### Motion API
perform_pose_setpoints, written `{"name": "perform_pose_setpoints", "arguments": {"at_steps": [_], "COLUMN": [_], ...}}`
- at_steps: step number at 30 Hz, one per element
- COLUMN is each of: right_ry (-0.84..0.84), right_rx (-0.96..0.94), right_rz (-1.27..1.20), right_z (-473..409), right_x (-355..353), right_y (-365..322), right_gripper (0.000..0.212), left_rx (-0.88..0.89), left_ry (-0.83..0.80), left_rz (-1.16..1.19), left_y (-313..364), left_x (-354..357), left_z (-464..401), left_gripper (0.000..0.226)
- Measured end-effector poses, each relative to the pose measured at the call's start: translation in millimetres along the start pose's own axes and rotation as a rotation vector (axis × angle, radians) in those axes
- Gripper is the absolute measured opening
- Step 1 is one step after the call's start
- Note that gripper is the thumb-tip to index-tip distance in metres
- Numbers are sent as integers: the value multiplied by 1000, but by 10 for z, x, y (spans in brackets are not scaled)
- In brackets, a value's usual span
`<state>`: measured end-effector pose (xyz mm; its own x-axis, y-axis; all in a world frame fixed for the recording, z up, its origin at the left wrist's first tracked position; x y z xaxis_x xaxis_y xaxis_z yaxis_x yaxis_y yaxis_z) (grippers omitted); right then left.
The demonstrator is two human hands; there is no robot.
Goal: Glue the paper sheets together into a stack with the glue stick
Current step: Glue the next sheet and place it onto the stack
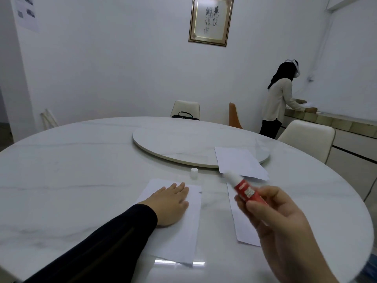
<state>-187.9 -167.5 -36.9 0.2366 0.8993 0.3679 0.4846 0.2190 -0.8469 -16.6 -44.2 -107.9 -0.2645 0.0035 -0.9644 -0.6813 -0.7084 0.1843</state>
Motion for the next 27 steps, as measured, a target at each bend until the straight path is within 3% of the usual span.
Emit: {"name": "perform_pose_setpoints", "arguments": {"at_steps": [4,8,13,19,24,27], "right_ry": [164,194,160,186,181,170], "right_rx": [138,151,132,146,144,135], "right_rz": [-32,259,718,996,1060,1040], "right_z": [-423,-943,-1434,-1664,-1693,-1673], "right_x": [-167,-206,-193,-249,-242,-258], "right_y": [114,316,723,1023,1072,961], "right_gripper": [26,36,34,22,26,46], "left_rx": [47,-134,-5,-63,7,60], "left_ry": [-30,47,-60,118,44,12], "left_rz": [-89,-106,-56,7,32,56], "left_y": [27,-28,48,-21,-24,20], "left_x": [-97,-73,-13,27,27,11], "left_z": [18,-11,-56,-90,-101,-68], "left_gripper": [53,52,51,51,52,51]}}
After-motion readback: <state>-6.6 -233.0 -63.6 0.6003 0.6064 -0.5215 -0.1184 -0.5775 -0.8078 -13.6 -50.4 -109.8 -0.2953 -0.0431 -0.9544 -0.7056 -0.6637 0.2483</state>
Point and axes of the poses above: each hand's wrist, its own z-axis away from the middle knuckle, its own x-axis out of the palm, y = z × x, the point moved 8 cm from there along -z, towards the middle knuckle, and after that the axes turned 4 degrees about -y, right-handed, at the moved point
